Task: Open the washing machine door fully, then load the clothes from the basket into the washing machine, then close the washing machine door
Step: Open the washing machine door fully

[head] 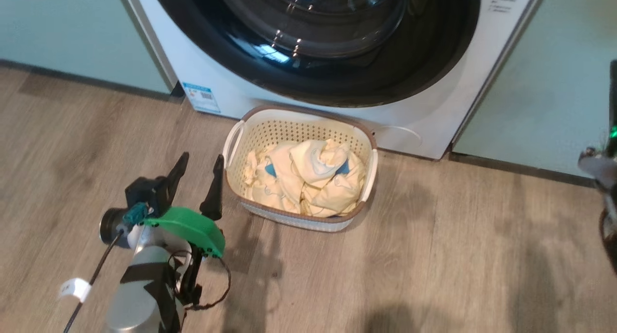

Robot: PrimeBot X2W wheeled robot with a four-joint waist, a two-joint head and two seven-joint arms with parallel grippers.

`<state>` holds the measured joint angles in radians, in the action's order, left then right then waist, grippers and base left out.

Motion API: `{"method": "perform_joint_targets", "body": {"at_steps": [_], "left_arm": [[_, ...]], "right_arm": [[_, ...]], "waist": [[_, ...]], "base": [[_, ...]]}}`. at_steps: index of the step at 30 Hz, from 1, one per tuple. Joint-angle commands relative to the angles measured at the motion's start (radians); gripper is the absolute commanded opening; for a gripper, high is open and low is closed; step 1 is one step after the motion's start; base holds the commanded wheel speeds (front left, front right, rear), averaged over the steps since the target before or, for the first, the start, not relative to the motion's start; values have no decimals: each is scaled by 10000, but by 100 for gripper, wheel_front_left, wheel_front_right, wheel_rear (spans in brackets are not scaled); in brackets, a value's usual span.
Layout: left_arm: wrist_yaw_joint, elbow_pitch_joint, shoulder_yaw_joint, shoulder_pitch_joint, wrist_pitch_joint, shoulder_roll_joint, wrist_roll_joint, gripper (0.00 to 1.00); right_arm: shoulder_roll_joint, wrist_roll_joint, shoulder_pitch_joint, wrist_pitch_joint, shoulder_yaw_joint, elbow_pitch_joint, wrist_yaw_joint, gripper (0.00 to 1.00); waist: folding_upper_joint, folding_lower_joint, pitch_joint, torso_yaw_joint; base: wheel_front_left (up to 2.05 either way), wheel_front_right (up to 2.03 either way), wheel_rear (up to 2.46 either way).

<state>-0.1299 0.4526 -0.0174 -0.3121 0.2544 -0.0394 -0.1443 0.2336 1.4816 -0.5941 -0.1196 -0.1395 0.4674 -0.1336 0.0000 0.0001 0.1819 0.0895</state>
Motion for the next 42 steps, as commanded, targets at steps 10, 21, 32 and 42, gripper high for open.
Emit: {"method": "perform_joint_targets", "body": {"at_steps": [10,21,32,42], "left_arm": [[-7,-467,-106,-682,74,-129,-247,100],[12,-477,214,-1019,74,-111,-646,100],[159,-457,437,-1066,74,-109,-852,100],[246,-466,629,-1100,74,-109,-1016,100]], "right_arm": [[738,1009,-2206,1966,-228,763,29,0],[739,1163,-3816,3282,-464,1720,29,0],[569,1337,-4999,4432,-517,2833,29,0],[458,1331,-5708,4918,-458,3250,29,0]], "waist": [[0,-1,810,583],[0,-1,1310,940],[0,-1,1574,1284],[0,-1,1721,1445]], "base": [[0,0,0],[0,0,0],[0,0,0],[0,0,0]]}}
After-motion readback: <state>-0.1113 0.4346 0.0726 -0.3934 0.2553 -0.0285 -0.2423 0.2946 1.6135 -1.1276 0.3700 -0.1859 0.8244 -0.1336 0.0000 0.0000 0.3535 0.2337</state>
